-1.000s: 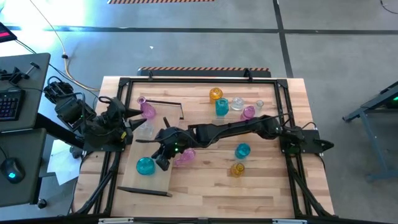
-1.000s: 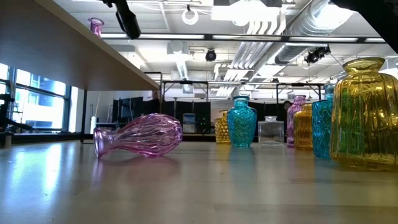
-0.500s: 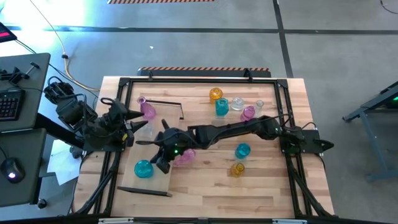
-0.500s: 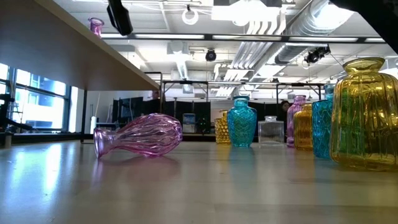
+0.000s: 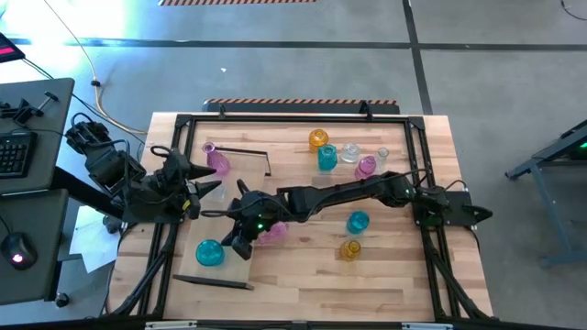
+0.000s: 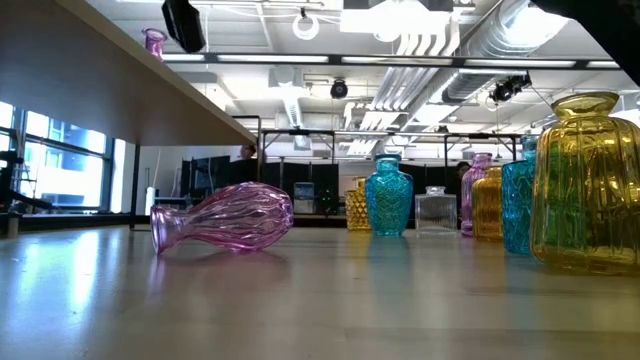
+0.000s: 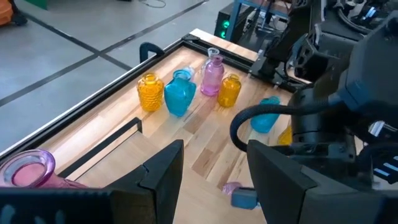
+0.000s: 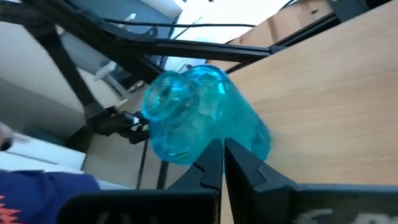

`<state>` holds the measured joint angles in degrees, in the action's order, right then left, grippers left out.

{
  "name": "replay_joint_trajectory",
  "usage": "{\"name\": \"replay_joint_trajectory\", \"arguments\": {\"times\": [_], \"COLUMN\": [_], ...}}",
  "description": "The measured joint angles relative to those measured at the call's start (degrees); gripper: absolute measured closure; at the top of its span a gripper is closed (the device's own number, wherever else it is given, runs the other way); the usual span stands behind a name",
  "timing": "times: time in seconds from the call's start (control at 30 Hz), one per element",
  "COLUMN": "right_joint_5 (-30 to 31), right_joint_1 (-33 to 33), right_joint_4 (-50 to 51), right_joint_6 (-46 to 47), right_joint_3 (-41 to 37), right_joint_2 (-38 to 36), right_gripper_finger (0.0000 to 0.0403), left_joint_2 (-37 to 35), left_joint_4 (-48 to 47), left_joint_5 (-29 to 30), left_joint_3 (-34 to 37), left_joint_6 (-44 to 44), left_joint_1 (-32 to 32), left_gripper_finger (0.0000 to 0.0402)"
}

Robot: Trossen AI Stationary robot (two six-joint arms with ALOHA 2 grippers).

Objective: Sort vases onto shelf
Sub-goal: Put the bottom left blue flower vase on the shelf

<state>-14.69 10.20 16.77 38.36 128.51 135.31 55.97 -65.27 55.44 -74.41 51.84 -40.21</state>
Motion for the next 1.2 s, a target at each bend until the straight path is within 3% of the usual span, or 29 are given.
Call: {"name": "replay_joint_trajectory", "arguments": {"times": [0.23,0.5,0.63,0.73,0.93,1.2], "right_joint_5": [9.74,6.12,5.85,7.83,20.76,27.35], "right_joint_1": [0.74,1.11,1.11,1.46,1.66,0.88], "right_joint_4": [4.12,4.79,4.81,6.71,23.28,38.03], "right_joint_6": [3.83,7.84,8.95,9.99,12.68,9.65], "right_joint_3": [0.0,0.0,0.0,0.0,0.87,5.97], "right_joint_2": [-0.13,-0.22,-0.28,-0.35,-0.96,-2.12], "right_gripper_finger": [0.0403,0.0403,0.0403,0.0403,0.0403,0.0403], "left_joint_2": [0.03,0.06,0.06,0.06,1.73,8.57], "left_joint_4": [0.04,0.02,-0.01,0.0,3.41,8.63], "left_joint_5": [-2.34,-2.68,-5.53,-10.62,-23.92,-39.74], "left_joint_3": [0.0,0.0,0.0,0.0,-0.02,-0.05], "left_joint_6": [0.06,-0.96,-1.57,-3.34,-13.7,-27.7], "left_joint_1": [-0.03,-0.02,-0.02,-0.02,-0.07,2.69], "left_gripper_finger": [0.0232,0.0232,0.0232,0.0232,0.0232,0.0232]}}
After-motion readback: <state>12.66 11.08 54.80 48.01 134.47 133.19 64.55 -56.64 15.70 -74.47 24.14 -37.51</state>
